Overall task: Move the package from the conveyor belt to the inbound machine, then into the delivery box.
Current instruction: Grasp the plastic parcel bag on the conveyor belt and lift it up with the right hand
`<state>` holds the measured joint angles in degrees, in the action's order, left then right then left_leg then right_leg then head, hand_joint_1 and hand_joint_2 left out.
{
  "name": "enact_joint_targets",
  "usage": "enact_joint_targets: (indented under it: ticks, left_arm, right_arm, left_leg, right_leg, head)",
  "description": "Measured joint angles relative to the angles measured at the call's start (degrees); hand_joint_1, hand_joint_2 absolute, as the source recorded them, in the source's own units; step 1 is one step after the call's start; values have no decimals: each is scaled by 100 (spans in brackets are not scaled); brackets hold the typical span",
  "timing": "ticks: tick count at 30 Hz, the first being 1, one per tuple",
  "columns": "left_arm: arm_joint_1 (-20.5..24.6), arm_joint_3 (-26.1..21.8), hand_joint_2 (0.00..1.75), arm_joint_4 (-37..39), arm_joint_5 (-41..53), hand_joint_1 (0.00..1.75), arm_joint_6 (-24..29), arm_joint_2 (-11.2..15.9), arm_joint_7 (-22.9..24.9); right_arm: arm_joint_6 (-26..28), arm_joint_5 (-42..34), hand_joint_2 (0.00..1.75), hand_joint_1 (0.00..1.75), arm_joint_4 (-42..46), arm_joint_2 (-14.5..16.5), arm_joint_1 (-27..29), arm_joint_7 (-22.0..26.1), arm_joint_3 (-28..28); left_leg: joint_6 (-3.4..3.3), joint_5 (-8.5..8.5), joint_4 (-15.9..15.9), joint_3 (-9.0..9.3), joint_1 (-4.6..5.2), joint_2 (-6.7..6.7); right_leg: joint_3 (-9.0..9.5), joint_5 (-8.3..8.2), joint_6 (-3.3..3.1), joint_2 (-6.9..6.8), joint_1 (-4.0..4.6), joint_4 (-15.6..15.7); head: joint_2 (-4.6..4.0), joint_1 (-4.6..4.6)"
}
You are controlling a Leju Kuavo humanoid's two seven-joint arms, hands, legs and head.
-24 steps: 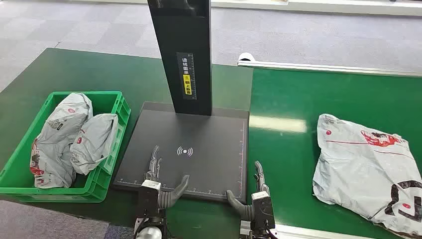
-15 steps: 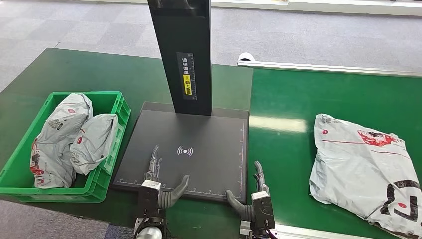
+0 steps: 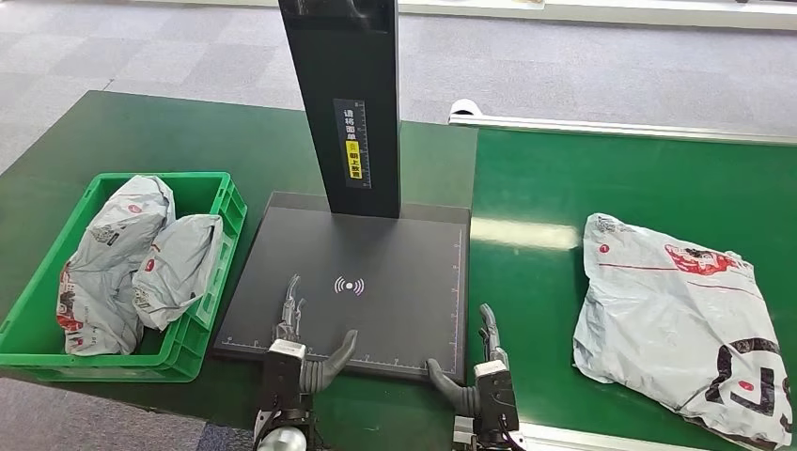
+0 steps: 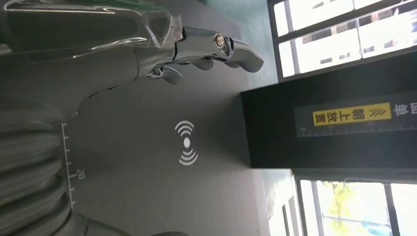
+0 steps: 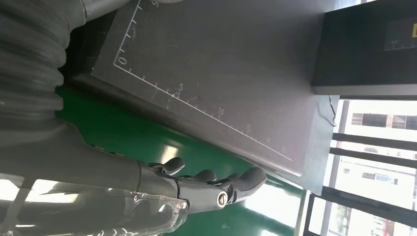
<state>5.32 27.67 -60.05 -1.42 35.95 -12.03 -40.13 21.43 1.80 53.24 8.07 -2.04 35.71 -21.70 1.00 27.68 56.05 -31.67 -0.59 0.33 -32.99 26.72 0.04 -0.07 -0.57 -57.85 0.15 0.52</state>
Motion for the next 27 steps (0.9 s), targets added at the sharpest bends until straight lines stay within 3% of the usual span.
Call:
enact_joint_targets:
  ticks: [9,14,16,19,23,27]
  left_arm:
    - [-24,75,175,-109,92,0,211,3,0]
    - [-79,80,175,-138,-5,0,182,6,0]
    - [-139,74,175,-181,-33,0,153,10,0]
    - [-231,61,175,-250,-49,0,66,15,0]
    - [-328,57,175,-277,-19,0,-26,18,0]
    - [-351,57,175,-275,6,0,-50,19,0]
  right_arm:
    - [135,70,175,0,219,-59,0,53,32]
    - [1011,793,175,0,858,-220,137,-197,289]
    - [1255,1284,175,0,1372,-367,240,-584,586]
    - [1193,2034,175,0,2129,-611,416,-1487,1267]
    - [219,3217,175,0,2556,-901,557,-3121,2438]
    - [-477,3983,175,0,2400,-1086,519,-3715,3613]
  left_leg:
    - [0,0,0,0,0,0]
    - [0,0,1,0,1,-3]
    - [-3,2,2,0,4,-3]
    - [-10,7,4,0,10,-5]
    - [-18,12,4,1,15,-4]
    - [-20,13,3,0,18,-6]
  right_leg:
    - [0,0,0,0,0,0]
    - [0,0,0,-1,-2,0]
    - [0,0,1,-1,-5,1]
    - [1,2,5,-2,-13,2]
    - [2,2,8,-3,-18,4]
    - [4,2,9,-6,-22,4]
  head:
    - [-1,-1]
    - [-2,0]
    - [-1,-1]
    - [-1,-1]
    - [-1,0]
    - [1,1]
